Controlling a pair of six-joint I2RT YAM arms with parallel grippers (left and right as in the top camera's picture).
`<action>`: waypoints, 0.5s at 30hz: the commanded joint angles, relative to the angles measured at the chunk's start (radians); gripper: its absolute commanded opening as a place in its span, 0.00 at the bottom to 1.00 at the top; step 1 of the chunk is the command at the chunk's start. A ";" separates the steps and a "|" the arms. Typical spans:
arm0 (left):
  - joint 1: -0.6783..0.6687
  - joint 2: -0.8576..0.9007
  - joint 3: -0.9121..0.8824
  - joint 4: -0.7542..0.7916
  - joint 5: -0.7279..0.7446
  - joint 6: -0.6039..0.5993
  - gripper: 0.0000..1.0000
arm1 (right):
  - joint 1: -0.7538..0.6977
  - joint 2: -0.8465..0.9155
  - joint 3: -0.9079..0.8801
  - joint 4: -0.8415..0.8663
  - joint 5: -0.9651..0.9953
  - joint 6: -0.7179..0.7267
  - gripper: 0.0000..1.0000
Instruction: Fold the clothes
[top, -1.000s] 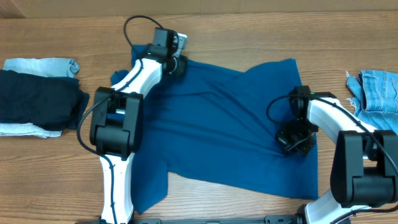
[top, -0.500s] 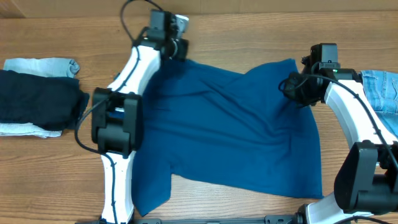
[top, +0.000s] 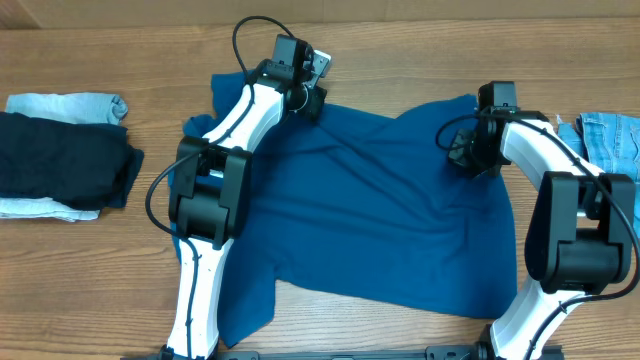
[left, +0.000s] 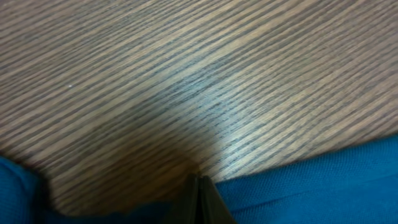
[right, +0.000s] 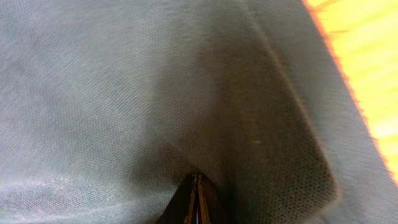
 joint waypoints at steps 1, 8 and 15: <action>0.034 0.032 -0.002 -0.017 -0.067 0.018 0.04 | -0.064 0.025 -0.004 -0.035 0.183 0.045 0.04; 0.039 0.032 -0.002 -0.024 -0.090 0.019 0.04 | -0.211 0.025 -0.003 -0.063 0.180 0.036 0.04; 0.034 0.017 0.219 -0.118 -0.024 0.021 0.04 | -0.190 0.006 0.130 -0.111 0.007 -0.094 0.17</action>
